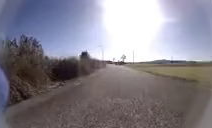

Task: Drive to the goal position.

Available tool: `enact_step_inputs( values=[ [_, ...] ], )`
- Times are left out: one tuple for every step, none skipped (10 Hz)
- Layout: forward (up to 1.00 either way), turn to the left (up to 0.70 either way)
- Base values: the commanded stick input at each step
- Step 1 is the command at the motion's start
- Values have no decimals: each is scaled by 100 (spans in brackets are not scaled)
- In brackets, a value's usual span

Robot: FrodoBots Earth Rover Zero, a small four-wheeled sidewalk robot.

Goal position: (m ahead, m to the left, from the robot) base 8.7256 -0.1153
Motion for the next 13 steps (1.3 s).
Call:
enact_step_inputs(
  values=[
    [100, -40],
    [100, -37],
    [100, -21],
    [100, -5],
    [100, 0],
    [100, 0],
    [100, 0],
    [100, 0],
    [100, 0],
    [100, 0],
    [100, 0],
    [100, 0],
    [100, 0]
  ],
)
